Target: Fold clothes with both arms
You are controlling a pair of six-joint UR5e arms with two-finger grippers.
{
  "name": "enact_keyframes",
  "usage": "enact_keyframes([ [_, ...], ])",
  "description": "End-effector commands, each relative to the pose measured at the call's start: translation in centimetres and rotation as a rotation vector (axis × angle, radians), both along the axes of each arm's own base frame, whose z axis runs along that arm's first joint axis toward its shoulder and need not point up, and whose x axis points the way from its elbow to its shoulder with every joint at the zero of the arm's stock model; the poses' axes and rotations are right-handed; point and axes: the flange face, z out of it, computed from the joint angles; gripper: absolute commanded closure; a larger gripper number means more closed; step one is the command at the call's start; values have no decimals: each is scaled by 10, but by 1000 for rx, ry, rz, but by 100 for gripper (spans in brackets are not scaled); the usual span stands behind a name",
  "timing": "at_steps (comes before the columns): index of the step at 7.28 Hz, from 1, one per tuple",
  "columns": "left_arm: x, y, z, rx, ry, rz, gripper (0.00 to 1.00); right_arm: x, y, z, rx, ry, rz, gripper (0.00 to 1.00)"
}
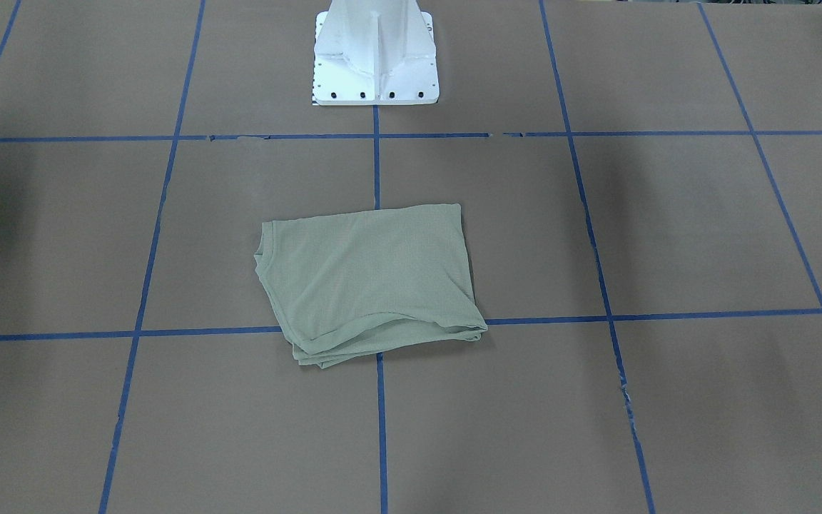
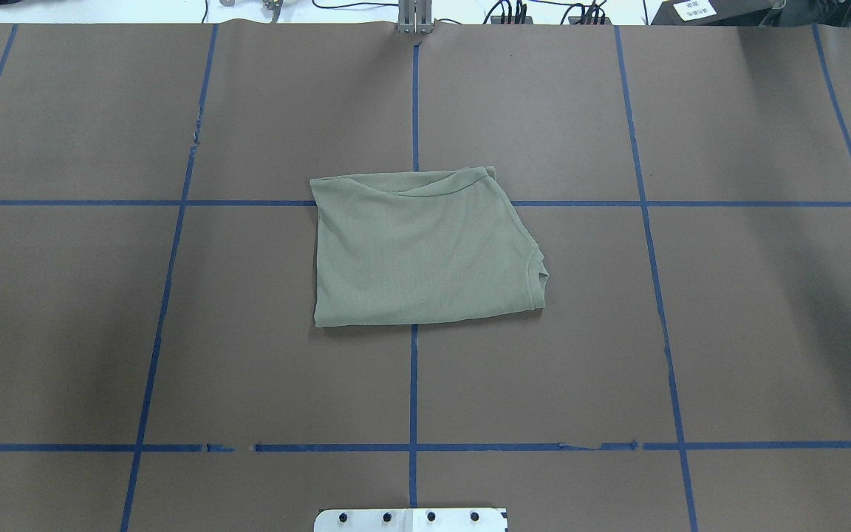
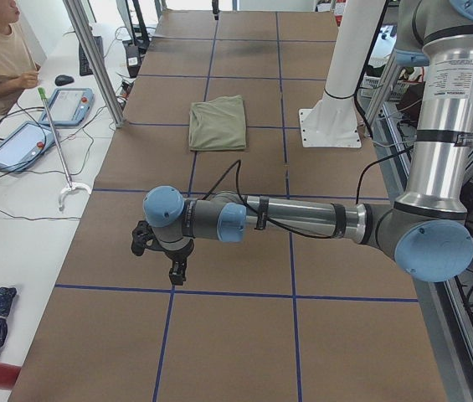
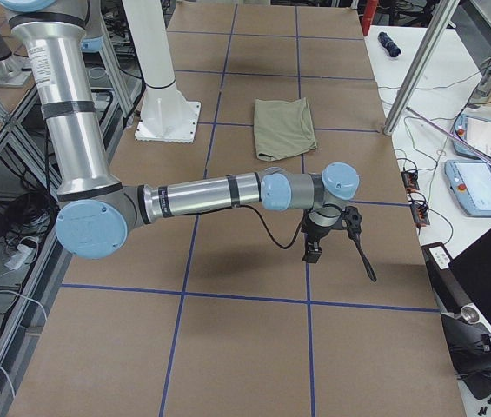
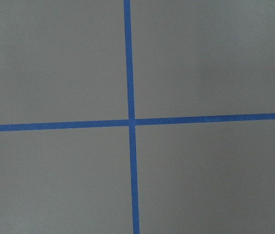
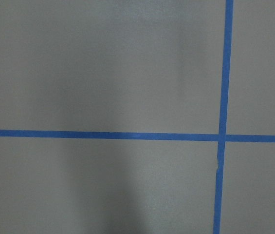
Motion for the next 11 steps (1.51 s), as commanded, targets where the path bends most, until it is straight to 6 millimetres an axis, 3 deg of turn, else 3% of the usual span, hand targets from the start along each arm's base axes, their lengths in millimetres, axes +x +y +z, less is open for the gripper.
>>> enact_keyframes([
  [1, 0, 1, 1, 39, 0, 3, 0, 3, 18, 16, 91, -6, 2, 0],
  [4, -6, -2, 4, 159, -89, 21, 0, 14, 38, 35, 87, 29, 12, 0],
  [5, -6, -1, 3, 171, -79, 36, 0, 18, 58, 44, 74, 29, 11, 0],
  [6, -6, -2, 1, 171, -79, 36, 0, 19, 63, 30, 99, 26, 16, 0],
  [7, -6, -6, -6, 178, -81, 30, 0, 20, 66, 31, 86, 27, 20, 0],
  [11, -6, 0, 2, 129, -78, 30, 0, 20, 67, 34, 40, 36, 22, 0],
])
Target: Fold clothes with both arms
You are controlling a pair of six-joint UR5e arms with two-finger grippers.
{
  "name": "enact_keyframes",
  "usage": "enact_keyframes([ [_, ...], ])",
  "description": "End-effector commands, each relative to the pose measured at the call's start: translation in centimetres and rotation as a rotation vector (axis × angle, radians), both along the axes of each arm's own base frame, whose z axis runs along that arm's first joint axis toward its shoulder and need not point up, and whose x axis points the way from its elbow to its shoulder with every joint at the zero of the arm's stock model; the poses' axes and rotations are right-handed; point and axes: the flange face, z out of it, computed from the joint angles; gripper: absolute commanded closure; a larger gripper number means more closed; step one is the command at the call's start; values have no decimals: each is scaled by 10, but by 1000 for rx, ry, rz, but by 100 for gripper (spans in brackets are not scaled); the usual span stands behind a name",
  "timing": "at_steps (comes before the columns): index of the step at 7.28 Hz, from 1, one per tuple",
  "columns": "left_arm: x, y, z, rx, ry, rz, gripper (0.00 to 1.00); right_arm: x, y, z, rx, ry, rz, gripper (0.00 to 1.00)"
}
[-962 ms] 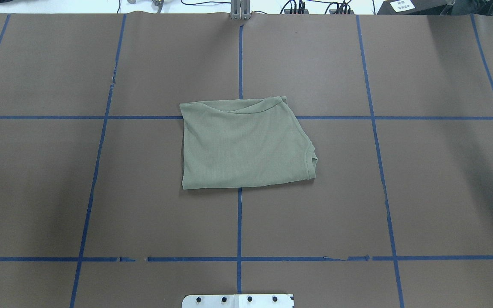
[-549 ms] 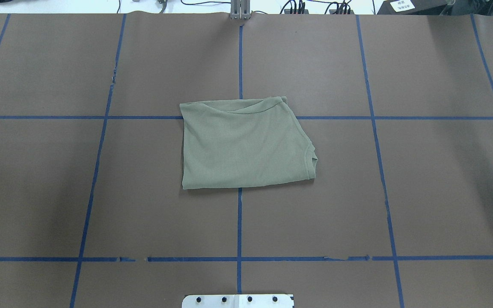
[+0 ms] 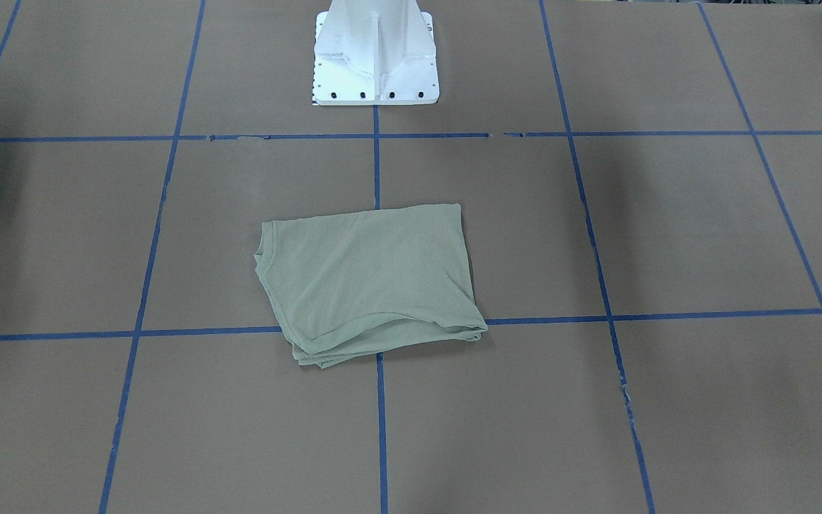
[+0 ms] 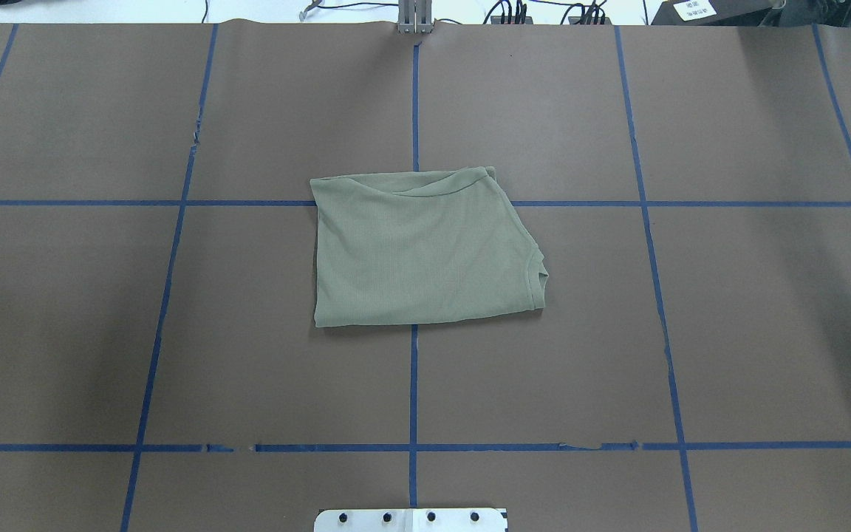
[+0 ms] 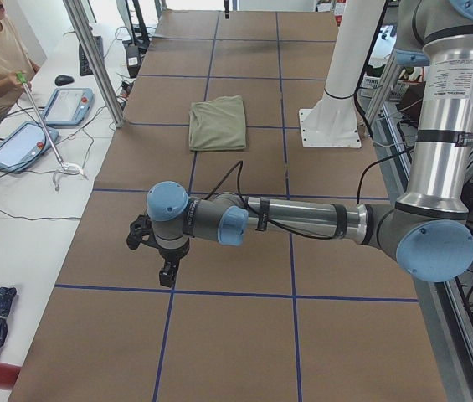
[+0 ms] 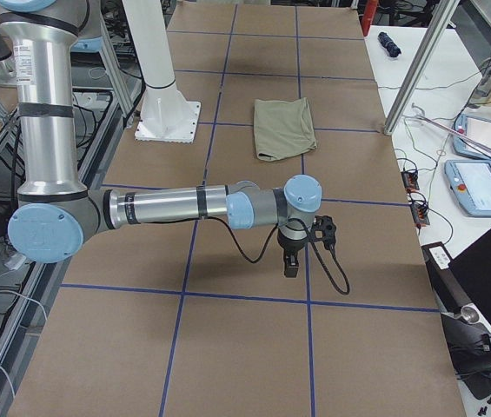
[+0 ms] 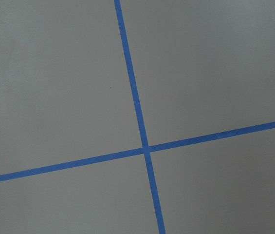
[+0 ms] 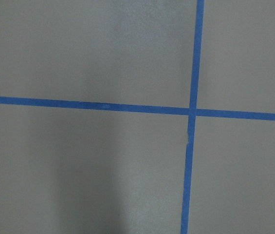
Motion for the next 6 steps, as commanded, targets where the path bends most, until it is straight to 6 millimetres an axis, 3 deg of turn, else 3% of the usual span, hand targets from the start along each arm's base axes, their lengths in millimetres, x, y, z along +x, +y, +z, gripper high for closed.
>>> enact_keyframes([
  [1, 0, 0, -7, -44, 1, 1, 0, 1, 3, 2, -18, 2, 0, 0],
  [2, 0, 1, -21, -44, 1, 1, 0, 0, 3, 0, -13, 2, 0, 0],
  [3, 1, 1, -19, -50, 1, 2, 0, 0, 1, -2, -11, -3, -1, 0],
  [6, -1, 22, 5, -131, -3, -1, 0, 0, 2, -2, -10, -10, 0, 0],
])
